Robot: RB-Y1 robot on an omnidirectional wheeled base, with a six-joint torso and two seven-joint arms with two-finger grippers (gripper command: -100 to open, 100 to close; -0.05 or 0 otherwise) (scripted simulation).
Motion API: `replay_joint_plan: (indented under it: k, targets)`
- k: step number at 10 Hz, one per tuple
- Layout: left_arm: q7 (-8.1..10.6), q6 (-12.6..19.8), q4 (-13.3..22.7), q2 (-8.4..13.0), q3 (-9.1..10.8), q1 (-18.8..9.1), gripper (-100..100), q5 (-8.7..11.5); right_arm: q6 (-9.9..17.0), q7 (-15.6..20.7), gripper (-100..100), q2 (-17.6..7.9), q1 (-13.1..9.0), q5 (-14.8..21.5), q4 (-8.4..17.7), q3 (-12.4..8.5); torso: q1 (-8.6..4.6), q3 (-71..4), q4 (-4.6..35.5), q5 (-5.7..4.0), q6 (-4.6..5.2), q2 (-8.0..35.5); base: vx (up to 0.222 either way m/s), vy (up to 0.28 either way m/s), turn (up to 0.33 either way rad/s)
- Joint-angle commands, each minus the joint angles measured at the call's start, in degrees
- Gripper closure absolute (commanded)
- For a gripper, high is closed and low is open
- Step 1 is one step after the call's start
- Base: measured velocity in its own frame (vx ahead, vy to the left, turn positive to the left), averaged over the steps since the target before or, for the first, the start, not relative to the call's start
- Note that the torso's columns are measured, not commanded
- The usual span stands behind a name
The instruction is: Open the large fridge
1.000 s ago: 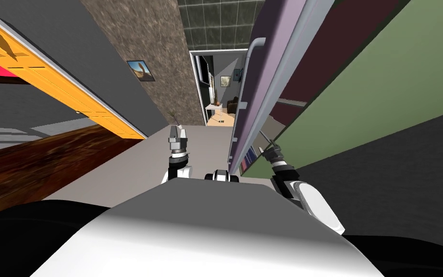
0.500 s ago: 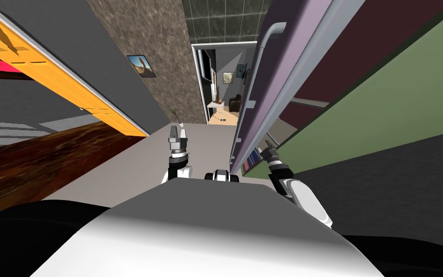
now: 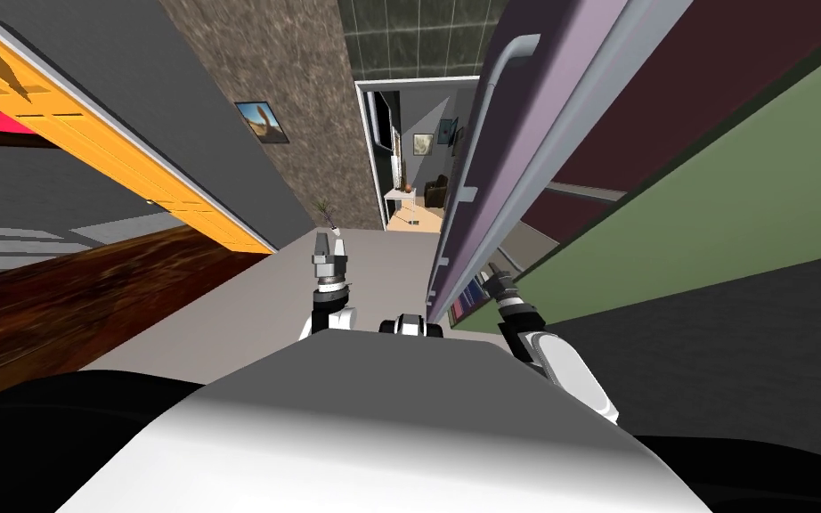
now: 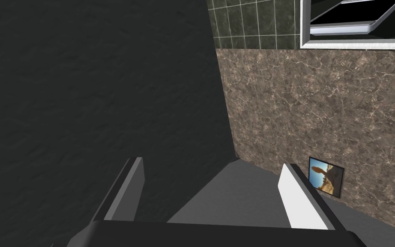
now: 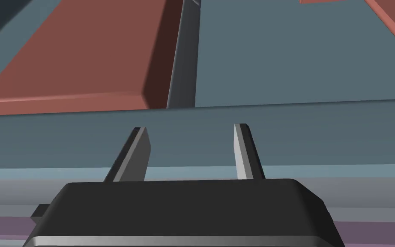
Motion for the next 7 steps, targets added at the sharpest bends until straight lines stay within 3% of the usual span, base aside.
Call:
replay_joint_plan:
  k: [1, 7]
  targets:
    - [0.0, 0.0, 0.0, -0.01, -0.01, 0.01, 0, 0.0, 1.33, -0.27, 100, 0.53, 1.36, -0.14, -0.43, -1.35, 0.46, -0.03, -0.01, 0.11, 0.01, -0.09, 0.103, 0.24, -0.18]
    - [0.0, 0.0, 0.0, -0.02, -0.02, 0.01, 0, 0.0, 3.98, -0.8, 100, 1.58, 4.08, -0.42, -1.3, -4.05, -0.08, -0.07, -0.03, -0.03, 0.01, -0.12, 0.105, 0.294, -0.064]
